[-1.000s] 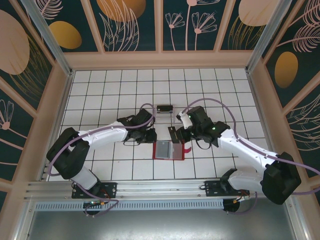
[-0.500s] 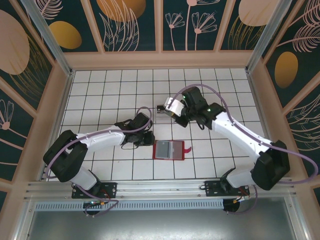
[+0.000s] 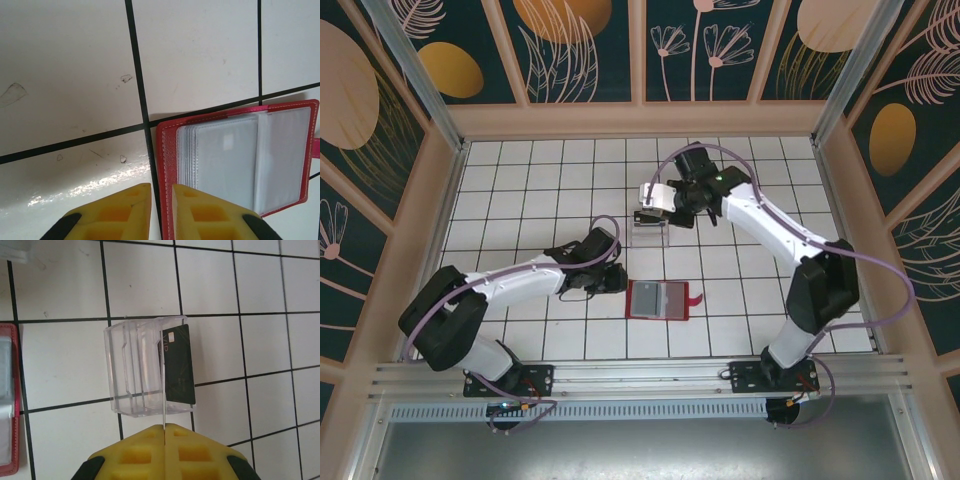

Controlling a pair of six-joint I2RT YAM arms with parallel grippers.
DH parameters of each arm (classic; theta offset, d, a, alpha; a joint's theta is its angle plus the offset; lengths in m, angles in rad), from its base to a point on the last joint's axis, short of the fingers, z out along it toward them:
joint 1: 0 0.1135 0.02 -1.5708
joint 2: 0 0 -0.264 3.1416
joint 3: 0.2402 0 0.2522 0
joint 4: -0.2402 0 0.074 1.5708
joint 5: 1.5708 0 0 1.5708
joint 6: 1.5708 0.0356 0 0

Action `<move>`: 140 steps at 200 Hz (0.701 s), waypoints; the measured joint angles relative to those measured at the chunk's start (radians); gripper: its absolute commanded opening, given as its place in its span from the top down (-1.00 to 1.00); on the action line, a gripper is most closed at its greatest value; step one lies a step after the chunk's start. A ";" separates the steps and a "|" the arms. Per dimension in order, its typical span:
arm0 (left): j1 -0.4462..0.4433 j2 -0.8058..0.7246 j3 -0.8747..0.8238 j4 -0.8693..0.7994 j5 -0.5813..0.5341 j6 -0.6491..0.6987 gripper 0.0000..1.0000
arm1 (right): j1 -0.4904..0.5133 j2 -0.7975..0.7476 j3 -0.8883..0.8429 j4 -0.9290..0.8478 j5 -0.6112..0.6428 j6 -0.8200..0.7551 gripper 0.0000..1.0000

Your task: Take the credit cards out of the card holder

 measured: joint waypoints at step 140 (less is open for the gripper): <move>0.000 -0.029 -0.027 -0.002 -0.005 -0.007 0.59 | -0.012 0.342 0.380 -0.192 0.020 -0.103 1.00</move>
